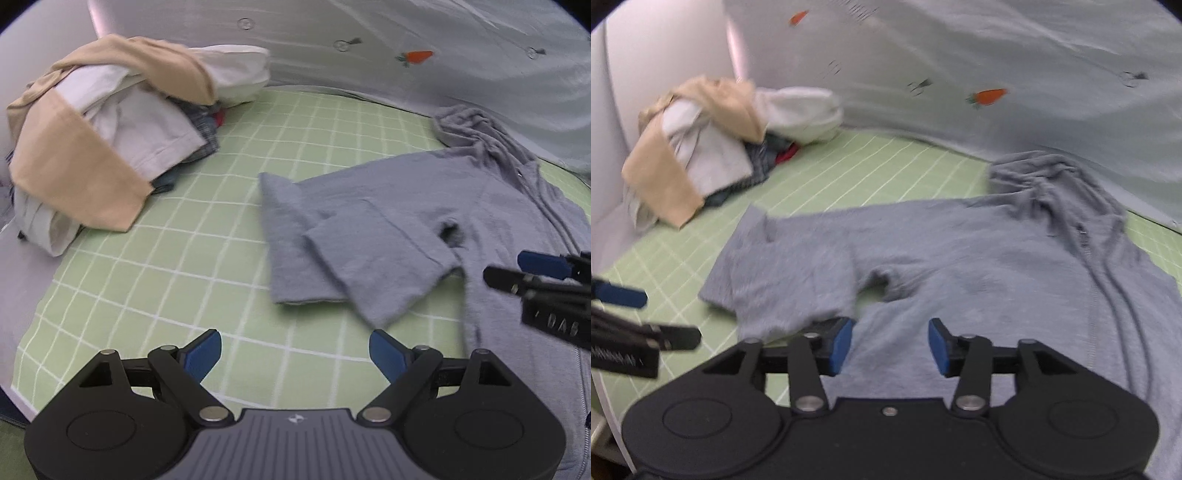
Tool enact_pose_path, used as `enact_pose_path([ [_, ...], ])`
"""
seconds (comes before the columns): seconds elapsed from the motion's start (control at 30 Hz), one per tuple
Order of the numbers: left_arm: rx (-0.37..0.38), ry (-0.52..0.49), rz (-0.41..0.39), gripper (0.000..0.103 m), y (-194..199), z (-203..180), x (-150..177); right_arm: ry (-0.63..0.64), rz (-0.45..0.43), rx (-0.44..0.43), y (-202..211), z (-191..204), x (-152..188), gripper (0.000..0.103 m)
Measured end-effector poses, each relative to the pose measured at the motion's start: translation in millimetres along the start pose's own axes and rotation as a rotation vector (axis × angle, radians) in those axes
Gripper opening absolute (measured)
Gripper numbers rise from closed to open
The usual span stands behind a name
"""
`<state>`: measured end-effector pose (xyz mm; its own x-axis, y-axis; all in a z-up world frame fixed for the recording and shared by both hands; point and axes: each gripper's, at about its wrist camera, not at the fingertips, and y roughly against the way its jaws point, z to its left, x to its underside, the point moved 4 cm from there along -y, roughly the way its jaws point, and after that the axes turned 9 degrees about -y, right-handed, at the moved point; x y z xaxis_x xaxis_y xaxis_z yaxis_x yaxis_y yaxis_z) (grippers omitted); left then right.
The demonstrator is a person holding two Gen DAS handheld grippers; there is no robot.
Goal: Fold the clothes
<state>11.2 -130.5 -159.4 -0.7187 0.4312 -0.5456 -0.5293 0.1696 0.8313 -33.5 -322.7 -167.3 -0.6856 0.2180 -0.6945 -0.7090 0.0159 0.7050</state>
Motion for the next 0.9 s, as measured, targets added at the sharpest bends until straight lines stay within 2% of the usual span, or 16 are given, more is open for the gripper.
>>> enact_pose_path([
  [0.03,-0.003,0.009,-0.002,0.088,0,6,0,0.01,0.012,-0.008,-5,4,1,0.066],
  [0.2,-0.004,0.028,0.008,0.088,-8,22,-3,0.119,0.058,0.042,-27,24,4,0.081],
  [0.33,-0.002,0.038,0.019,0.088,-14,33,-4,0.18,0.029,0.105,-34,32,0,0.096],
  [0.5,0.018,0.027,0.042,0.088,-21,33,0,0.283,-0.002,0.19,-43,39,-4,0.098],
  [0.57,0.024,0.022,0.046,0.088,-23,31,0,0.287,-0.002,0.185,-44,39,-5,0.097],
  [0.67,0.03,0.014,0.052,0.088,-25,28,2,0.282,-0.002,0.164,-46,37,-7,0.087],
  [0.77,0.03,0.013,0.057,0.088,-26,26,2,0.264,0.012,0.087,-47,38,-11,0.059],
  [0.83,0.027,0.015,0.056,0.088,-26,25,2,0.26,0.028,0.035,-48,40,-12,0.028],
  [0.9,0.025,0.015,0.053,0.088,-25,24,1,0.256,0.021,0.012,-46,41,-14,0.023],
])
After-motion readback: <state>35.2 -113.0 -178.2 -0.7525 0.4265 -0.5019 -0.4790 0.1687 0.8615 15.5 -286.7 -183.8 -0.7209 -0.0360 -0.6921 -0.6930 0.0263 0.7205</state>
